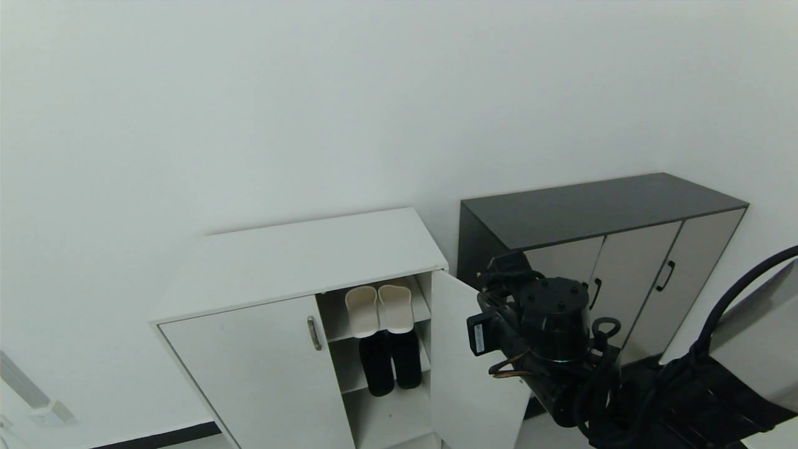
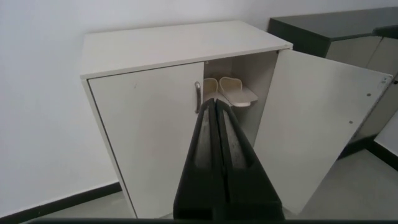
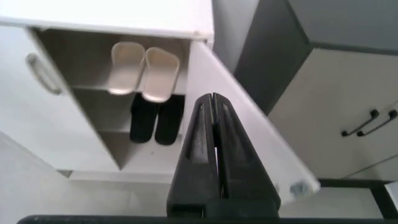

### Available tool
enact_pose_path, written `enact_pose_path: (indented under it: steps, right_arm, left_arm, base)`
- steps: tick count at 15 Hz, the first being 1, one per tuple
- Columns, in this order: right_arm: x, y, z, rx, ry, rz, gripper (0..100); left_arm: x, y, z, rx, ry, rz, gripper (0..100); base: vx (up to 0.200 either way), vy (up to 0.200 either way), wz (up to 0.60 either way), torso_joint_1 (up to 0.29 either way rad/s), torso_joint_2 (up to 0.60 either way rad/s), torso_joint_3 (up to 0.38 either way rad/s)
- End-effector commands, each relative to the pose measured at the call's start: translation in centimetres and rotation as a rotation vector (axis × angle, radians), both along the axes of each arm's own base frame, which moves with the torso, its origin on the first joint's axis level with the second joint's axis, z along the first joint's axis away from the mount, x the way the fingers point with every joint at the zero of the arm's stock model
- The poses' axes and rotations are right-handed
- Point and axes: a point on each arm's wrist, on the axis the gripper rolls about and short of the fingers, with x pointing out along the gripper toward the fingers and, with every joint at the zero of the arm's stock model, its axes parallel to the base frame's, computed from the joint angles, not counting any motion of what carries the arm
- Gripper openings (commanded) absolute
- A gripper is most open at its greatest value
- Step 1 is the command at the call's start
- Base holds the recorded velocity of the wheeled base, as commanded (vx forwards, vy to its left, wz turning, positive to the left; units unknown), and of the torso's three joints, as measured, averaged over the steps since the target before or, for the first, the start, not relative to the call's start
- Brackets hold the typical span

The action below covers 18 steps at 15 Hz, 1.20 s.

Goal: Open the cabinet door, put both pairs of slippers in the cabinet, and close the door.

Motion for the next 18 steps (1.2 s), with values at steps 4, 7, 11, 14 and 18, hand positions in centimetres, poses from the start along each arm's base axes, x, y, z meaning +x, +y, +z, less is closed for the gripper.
enact_pose_path:
  steps: [4, 7, 11, 14, 18]
  right_arm:
    - [0.8, -0.8, -0.1, 0.002, 0.004, -0.032, 0]
    - [2.2, -1.5, 0.0, 0.0, 0.01, -0.068, 0]
    - [6.3, -3.6, 0.1, 0.037, 0.123, -0.104, 0]
    - [10.3, -4.9, -0.7, 0.054, 0.209, -0.133, 0]
    - [14.3, -6.4, -3.2, 0.057, 0.232, -0.187, 0]
  left_arm:
    - [0.0, 0.0, 0.0, -0.001, 0.0, 0.0, 0]
    - [0.0, 0.0, 0.0, -0.001, 0.002, 0.0, 0]
    - [0.0, 0.0, 0.0, -0.001, 0.0, 0.0, 0]
    - [0.0, 0.0, 0.0, 0.001, 0.0, 0.0, 0]
    - [0.0, 0.0, 0.0, 0.001, 0.0, 0.0, 0]
  base:
    - [0.0, 0.0, 0.0, 0.0, 0.0, 0.0]
    - [0.0, 0.0, 0.0, 0.0, 0.0, 0.0]
    - [0.0, 0.0, 0.0, 0.0, 0.0, 0.0]
    - [0.0, 0.0, 0.0, 0.0, 0.0, 0.0]
    - [0.0, 0.0, 0.0, 0.0, 0.0, 0.0]
